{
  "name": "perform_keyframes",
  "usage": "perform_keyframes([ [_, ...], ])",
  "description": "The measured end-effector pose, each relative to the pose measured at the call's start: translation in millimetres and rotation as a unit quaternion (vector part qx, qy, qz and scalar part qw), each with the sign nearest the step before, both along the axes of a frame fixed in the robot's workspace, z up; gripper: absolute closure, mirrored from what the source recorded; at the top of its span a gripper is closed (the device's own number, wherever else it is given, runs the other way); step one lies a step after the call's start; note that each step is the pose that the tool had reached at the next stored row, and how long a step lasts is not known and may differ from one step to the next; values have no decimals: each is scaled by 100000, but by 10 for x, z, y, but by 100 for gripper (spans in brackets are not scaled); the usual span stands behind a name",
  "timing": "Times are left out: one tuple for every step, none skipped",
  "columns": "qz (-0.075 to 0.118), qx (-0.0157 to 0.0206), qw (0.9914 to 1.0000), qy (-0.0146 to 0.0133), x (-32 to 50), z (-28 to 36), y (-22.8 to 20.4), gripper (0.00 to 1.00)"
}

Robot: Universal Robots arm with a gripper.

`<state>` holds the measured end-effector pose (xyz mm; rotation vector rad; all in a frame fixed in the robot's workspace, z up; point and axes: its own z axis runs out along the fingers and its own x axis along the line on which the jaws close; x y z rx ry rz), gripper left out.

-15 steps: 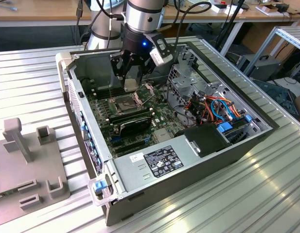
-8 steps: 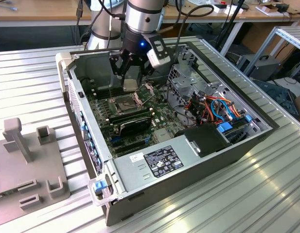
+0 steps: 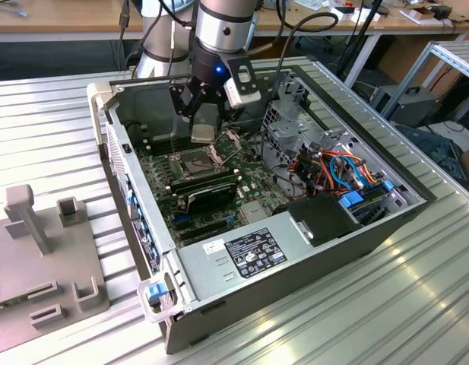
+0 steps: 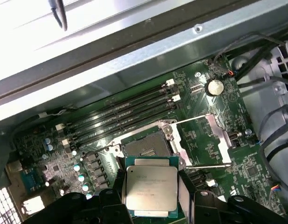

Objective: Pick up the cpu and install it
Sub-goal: 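Place the cpu into insertion slot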

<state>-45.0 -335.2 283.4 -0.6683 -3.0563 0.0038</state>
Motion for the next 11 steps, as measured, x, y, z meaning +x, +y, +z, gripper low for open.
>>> perform_keyframes([
  [-1506, 1, 99989, -1, 0, -2, 0, 46],
  [-2441, 1, 99970, 0, 0, -4, 0, 46],
  [-3341, 3, 99944, -2, 0, -6, 0, 46],
  [-4592, 0, 99895, 0, 0, -7, 0, 46],
  [-5453, 2, 99851, -1, 0, -9, 0, 46],
  [-6405, 4, 99795, 1, 0, -10, 0, 46],
  [-7247, 3, 99737, -2, 0, -12, 0, 46],
  [-8249, 4, 99659, -1, 0, -14, 0, 46],
  [-9147, -1, 99581, -1, 0, -15, 0, 46],
  [-9962, 1, 99503, -1, 0, -17, 0, 46],
  [-10881, 2, 99406, -1, 0, -18, 0, 46],
])
